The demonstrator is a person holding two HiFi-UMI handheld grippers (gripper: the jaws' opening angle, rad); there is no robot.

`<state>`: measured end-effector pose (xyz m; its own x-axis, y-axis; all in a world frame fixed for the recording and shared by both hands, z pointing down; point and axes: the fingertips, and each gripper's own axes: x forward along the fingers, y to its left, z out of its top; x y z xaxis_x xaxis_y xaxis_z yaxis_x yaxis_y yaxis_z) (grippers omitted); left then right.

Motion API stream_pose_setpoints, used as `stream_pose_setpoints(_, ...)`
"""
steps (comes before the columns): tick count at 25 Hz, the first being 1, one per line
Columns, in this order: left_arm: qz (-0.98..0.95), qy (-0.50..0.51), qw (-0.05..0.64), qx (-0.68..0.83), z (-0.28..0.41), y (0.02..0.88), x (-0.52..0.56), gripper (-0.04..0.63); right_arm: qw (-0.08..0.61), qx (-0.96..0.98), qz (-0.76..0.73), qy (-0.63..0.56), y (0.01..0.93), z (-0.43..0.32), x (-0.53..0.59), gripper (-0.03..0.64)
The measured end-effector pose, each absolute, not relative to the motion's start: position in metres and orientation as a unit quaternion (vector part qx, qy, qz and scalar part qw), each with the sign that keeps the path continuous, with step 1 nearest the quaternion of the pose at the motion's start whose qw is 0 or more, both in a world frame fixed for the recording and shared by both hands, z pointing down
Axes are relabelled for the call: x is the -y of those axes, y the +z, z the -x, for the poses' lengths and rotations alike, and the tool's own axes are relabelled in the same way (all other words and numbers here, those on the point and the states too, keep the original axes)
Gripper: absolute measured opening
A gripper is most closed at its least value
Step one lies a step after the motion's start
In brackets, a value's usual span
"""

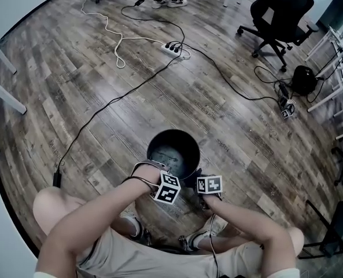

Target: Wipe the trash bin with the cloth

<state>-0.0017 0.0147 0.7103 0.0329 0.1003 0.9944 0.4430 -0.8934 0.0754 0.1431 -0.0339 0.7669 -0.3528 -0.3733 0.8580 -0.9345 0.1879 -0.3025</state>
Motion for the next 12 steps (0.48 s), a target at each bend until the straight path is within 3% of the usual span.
stream_pose_setpoints(8, 0.687, -0.673, 0.195, 0.190, 0.012, 0.718, 0.002, 0.152, 0.342, 0.766, -0.365, 0.403, 0.686, -0.100, 0.002, 0.077)
stream_pose_setpoints(10, 0.684, -0.674, 0.209, 0.188, 0.011, 0.719, 0.002, 0.079, 0.336, 0.771, -0.356, 0.407, 0.683, -0.084, 0.001, 0.077)
stream_pose_setpoints(12, 0.675, -0.676, 0.220, 0.198, 0.010, 0.721, -0.002, 0.049, 0.335, 0.771, -0.353, 0.410, 0.690, -0.075, 0.004, 0.077)
